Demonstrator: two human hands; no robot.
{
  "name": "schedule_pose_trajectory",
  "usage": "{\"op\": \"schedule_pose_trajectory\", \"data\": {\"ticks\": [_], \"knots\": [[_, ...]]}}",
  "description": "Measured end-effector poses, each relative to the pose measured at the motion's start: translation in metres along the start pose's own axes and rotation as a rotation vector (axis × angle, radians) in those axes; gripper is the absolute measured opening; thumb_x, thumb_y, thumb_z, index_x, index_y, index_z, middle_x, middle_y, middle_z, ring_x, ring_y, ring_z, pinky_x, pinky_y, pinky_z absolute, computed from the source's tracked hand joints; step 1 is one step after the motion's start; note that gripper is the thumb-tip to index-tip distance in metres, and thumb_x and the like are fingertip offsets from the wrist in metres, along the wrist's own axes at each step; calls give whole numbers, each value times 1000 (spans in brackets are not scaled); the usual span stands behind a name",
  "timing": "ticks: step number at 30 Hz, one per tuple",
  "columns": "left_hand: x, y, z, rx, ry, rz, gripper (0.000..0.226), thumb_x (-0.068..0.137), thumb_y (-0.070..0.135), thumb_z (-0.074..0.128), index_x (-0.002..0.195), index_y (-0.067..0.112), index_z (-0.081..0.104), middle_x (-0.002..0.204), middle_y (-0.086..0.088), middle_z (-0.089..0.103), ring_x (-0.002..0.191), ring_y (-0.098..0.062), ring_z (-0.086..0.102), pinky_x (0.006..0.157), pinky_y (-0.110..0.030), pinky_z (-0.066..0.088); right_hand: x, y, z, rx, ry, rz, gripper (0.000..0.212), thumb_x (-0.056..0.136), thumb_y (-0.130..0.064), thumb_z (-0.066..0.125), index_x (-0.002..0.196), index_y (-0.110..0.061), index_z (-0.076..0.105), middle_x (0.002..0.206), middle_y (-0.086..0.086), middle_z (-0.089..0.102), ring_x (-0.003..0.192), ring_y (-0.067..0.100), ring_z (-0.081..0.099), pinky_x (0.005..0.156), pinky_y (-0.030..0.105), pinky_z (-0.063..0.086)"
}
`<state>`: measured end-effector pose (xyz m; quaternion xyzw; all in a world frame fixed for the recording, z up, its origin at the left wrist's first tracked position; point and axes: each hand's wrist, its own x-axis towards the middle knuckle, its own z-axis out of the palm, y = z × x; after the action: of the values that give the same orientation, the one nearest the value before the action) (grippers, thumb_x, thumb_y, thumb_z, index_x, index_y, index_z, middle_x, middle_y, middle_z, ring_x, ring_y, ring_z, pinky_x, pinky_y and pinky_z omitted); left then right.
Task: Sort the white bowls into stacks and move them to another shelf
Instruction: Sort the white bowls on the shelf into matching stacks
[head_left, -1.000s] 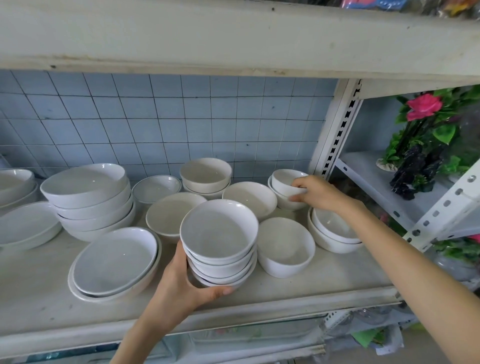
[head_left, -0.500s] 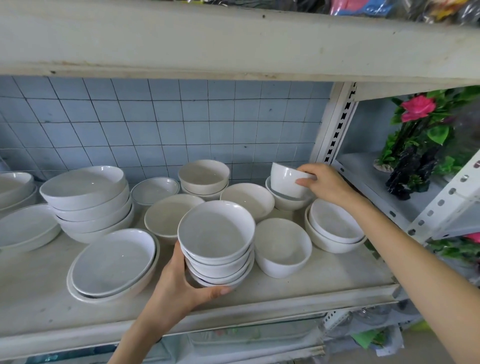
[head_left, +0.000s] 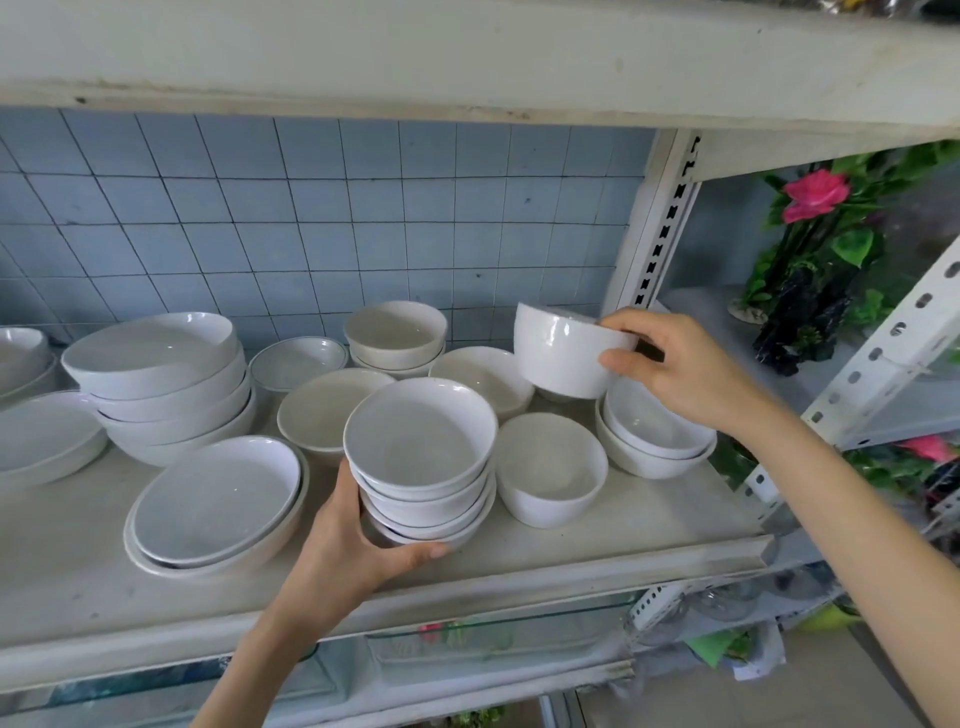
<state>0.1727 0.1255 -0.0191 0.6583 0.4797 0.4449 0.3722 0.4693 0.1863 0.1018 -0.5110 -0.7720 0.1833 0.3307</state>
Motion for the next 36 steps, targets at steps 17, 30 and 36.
{"op": "schedule_pose_trajectory", "data": {"ticks": [17,30,36], "knots": [[1,-3,1,2,-1,3,104,39,71,80,127,48,30,122,40,49,116,16,45,89,2,32,-62,8,53,-79,-14,-90,20,79,0,70,99,-4,70,83,-23,56,85,9,51,77,20,41],[0,-3,1,-9,5,-10,106,36,70,82,127,47,31,119,39,51,114,16,47,88,3,33,-65,21,63,-241,-67,-178,14,79,-19,62,88,-13,71,76,-8,61,77,13,52,83,35,43],[1,-6,1,-7,2,-17,109,37,69,82,130,43,32,120,38,52,115,15,47,89,2,34,-65,22,60,-235,-129,-158,17,83,-28,61,89,-14,69,77,-15,57,85,8,46,74,30,43]]}}
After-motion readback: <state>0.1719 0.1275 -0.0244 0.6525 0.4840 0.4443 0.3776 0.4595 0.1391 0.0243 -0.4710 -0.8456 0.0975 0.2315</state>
